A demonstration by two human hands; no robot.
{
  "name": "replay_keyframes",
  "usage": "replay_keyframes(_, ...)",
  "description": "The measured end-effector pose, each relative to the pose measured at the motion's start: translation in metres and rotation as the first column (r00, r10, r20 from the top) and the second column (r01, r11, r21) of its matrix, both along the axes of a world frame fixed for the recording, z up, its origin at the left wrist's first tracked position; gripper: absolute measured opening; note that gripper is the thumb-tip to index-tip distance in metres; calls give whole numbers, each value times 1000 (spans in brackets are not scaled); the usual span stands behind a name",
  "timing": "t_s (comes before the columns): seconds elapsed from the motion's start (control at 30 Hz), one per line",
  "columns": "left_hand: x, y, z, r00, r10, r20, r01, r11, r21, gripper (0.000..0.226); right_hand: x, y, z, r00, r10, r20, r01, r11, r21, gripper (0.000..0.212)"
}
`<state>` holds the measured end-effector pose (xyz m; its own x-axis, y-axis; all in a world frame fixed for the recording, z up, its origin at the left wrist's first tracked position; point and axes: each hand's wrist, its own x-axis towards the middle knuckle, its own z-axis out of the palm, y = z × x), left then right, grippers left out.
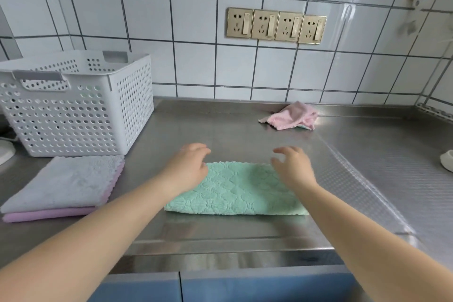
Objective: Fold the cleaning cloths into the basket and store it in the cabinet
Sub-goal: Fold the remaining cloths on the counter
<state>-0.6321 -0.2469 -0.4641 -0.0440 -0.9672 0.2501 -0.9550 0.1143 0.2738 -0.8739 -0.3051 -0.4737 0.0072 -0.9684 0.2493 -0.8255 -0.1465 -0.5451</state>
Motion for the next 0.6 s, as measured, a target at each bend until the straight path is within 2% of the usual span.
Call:
replay_keyframes(0.07, -29, 1, -3, 996, -90, 12, 88, 992, 85, 50, 32, 12, -3, 984, 151, -94, -153, 988, -10, 36)
replay_keyframes(0.17, -54, 0, -19, 991, -118, 63, 106, 979, 177, 52, 67, 28, -17, 921, 275, -275, -251, 961, 120, 36)
replay_keyframes(0.3, -51, 3, -37, 983, -68, 174, 32, 979, 199, 52, 67, 36, -33, 900, 274, -338, -218, 956, 195, 44)
replay_keyframes(0.4, -43, 6, -38, 978, -39, 206, -7, 976, 220, 56, 52, 39, -32, 863, 267, -430, -187, 957, 220, 54)
replay_keyframes(0.6, -18, 12, -36, 972, 8, 234, -77, 955, 286, 70, 14, 39, -28, 840, 215, -498, -101, 964, 245, 70)
